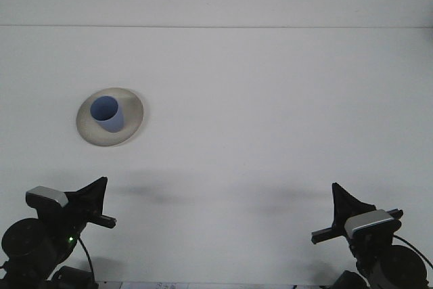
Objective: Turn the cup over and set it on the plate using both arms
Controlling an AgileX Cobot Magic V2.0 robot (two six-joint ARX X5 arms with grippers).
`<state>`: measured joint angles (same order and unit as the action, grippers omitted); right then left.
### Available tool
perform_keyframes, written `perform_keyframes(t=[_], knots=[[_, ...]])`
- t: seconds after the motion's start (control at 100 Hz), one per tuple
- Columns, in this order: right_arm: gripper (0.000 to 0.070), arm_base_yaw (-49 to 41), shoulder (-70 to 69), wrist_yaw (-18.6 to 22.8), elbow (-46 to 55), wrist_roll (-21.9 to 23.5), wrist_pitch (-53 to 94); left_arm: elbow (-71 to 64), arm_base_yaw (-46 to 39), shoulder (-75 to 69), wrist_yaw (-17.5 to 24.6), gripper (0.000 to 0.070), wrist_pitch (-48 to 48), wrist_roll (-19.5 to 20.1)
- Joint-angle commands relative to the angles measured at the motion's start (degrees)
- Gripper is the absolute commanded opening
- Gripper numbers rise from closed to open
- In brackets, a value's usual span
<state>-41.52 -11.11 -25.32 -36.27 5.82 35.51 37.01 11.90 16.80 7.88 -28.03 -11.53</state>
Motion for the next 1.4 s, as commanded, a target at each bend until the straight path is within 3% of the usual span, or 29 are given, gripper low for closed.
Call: perform_keyframes(t=[0.0,0.44,0.61,0.85,1.06,1.39], knots=[[0.0006,-0.5,-0.2,-0.1,-0.5,0.4,-0.5,0.6,0.1,0.0,0.3,0.0013,1.2,-0.1],[0.0006,-0.5,-0.2,-0.1,-0.5,0.4,-0.5,0.6,0.1,0.0,0.2,0.0013,1.1,0.0],[0.0006,-0.5,-0.2,-0.1,-0.5,0.4,-0.5,-2.7,-2.0,-2.1,-2.3,0.0013,4.3,7.4],[0.0006,-0.5,-0.2,-0.1,-0.5,0.4,-0.8,-23.2,-7.8,-13.4,-12.5,0.0013,19.4,15.4],[0.0006,-0.5,-0.2,-0.1,-0.5,0.4,-1.0,-33.1,-8.5,-16.6,-13.0,0.0013,22.3,17.0],[0.0006,-0.5,-0.2,-0.2,-0.5,0.4,-1.2,-36.2,-8.7,-16.6,-13.0,0.0013,28.4,16.9]])
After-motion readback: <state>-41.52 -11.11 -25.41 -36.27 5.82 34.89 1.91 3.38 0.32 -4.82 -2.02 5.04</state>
